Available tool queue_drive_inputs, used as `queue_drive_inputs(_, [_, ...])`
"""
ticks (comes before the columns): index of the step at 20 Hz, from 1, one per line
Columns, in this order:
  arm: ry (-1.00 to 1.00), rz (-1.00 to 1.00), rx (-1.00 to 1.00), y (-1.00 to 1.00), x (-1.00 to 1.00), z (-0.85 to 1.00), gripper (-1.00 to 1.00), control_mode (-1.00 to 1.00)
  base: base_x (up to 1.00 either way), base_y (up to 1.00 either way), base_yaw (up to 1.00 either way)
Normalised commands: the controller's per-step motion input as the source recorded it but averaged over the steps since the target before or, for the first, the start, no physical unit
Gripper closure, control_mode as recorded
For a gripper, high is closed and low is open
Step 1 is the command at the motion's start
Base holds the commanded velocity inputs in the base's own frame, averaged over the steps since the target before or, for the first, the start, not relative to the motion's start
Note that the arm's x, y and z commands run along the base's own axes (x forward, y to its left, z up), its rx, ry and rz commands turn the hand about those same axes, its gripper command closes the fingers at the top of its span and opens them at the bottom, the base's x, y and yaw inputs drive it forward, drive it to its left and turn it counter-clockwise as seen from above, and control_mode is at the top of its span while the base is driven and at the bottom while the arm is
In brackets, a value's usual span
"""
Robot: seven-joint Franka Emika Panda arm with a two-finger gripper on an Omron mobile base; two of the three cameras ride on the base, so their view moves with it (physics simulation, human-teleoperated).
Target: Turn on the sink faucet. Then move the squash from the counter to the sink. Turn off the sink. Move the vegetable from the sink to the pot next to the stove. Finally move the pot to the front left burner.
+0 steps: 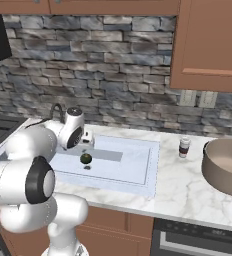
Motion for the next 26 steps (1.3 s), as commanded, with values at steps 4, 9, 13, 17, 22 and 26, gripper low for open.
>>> queue_drive_inputs(4, [0.05,-0.12,0.0,-0.01,0.2,-0.29,-1.0,-1.0,0.0,0.0,0.0])
queue_drive_inputs(9, [0.04,-0.13,0.0,0.0,0.17,-0.23,-1.0,-1.0,0.0,0.0,0.0])
queue_drive_inputs(13, [0.03,-0.12,0.0,-0.01,0.19,-0.23,-1.0,-1.0,0.0,0.0,0.0])
queue_drive_inputs(17, [0.02,-0.09,-0.01,0.0,0.2,-0.28,-1.0,-1.0,0.0,0.0,0.0])
queue_drive_inputs(22, [0.0,-0.03,-0.02,0.0,0.13,-0.37,-1.0,-1.0,0.0,0.0,0.0])
queue_drive_inputs(26, [0.0,0.0,0.0,-0.02,0.09,-0.37,-1.0,-1.0,0.0,0.0,0.0])
